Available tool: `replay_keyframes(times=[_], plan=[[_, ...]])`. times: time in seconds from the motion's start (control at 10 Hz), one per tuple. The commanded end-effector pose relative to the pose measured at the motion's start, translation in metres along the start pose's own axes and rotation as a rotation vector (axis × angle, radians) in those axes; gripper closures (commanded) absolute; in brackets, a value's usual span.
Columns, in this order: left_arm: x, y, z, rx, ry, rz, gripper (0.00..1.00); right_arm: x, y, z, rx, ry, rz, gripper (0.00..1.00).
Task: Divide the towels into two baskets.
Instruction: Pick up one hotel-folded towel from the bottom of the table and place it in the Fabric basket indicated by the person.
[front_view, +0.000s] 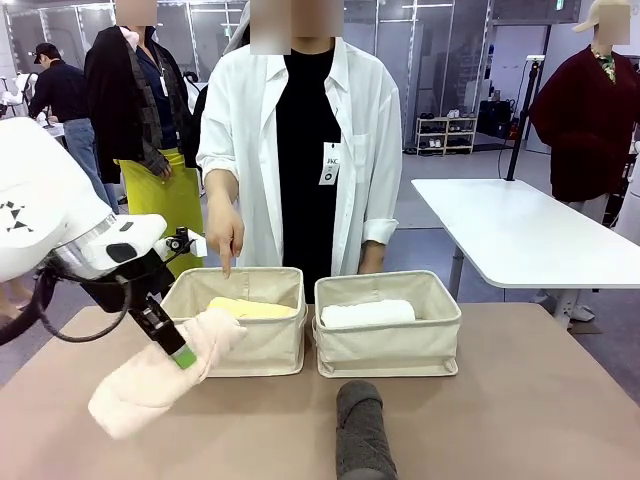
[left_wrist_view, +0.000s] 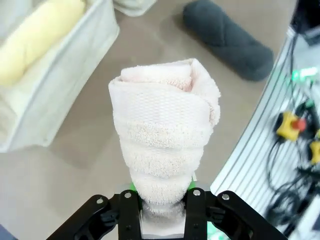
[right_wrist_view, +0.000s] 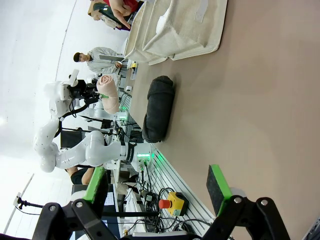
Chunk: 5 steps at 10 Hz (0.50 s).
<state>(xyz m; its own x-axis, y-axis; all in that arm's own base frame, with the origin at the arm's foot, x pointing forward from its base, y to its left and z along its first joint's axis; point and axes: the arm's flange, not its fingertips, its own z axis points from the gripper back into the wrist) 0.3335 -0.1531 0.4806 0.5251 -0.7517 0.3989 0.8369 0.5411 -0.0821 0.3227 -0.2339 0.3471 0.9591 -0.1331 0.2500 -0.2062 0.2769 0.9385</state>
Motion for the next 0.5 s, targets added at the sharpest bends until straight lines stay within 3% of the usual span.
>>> replay_keyframes(times=[0.0, 0.1, 0.3, 0.4], plan=[[-0.015, -0.003, 0.002, 0.007, 0.023, -0.276, 0.69, -0.002, 0.002, 0.001, 0.002, 0.002, 0.020, 0.00], [-0.015, -0.008, 0.007, 0.057, 0.062, -0.394, 0.69, -0.002, 0.002, 0.001, 0.002, 0.002, 0.020, 0.00], [-0.014, -0.008, 0.012, 0.067, 0.036, -0.364, 0.69, -0.002, 0.002, 0.001, 0.002, 0.002, 0.020, 0.00], [-0.001, -0.007, 0.005, 0.053, 0.085, -0.372, 0.69, -0.002, 0.002, 0.001, 0.002, 0.002, 0.020, 0.00]])
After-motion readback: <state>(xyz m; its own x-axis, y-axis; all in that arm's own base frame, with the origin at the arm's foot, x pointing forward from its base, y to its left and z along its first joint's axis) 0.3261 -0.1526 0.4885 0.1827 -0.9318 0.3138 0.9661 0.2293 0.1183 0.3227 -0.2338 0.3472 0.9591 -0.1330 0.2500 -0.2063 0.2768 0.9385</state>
